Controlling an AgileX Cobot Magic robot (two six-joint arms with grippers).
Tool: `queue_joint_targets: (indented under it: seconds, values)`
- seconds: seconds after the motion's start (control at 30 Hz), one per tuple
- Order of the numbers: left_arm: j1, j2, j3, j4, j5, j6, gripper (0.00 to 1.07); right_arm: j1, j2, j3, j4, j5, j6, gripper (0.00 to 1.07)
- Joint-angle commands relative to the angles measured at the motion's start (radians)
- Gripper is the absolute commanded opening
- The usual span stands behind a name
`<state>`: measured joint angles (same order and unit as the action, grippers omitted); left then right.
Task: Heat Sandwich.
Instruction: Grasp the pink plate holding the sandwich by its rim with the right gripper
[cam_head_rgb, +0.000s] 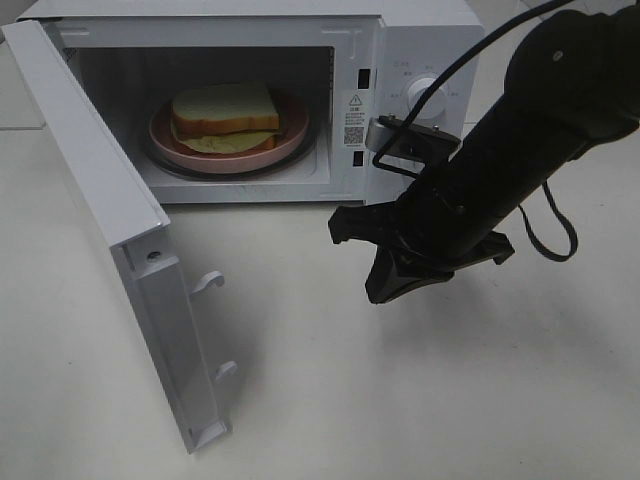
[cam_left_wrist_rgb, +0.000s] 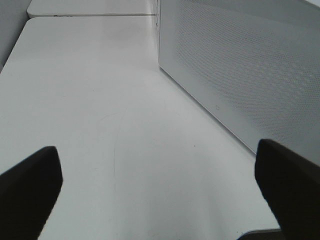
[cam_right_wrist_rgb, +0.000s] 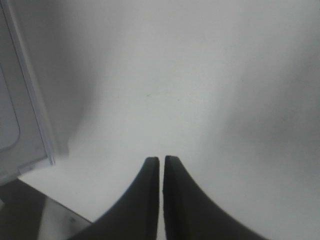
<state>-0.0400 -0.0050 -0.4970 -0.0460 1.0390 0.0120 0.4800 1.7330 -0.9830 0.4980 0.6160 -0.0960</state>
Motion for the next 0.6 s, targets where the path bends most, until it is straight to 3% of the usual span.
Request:
queue_joint_targets:
  seconds: [0.03,0.17,0.6]
  values:
    - [0.003,-0.021,0.004,-0.006,-0.012,0.002,1.04,-0.004,-0.007,-0.053,-0.085,0.13,-0.17,0.08]
    - [0.003,-0.021,0.004,-0.006,-0.012,0.002,1.04,-0.004,-0.007,-0.083,-0.103,0.192,-0.29,0.09]
    - [0.003,-0.021,0.004,-0.006,-0.012,0.002,1.04,-0.001,-0.01,-0.158,-0.234,0.281,-1.17,0.14]
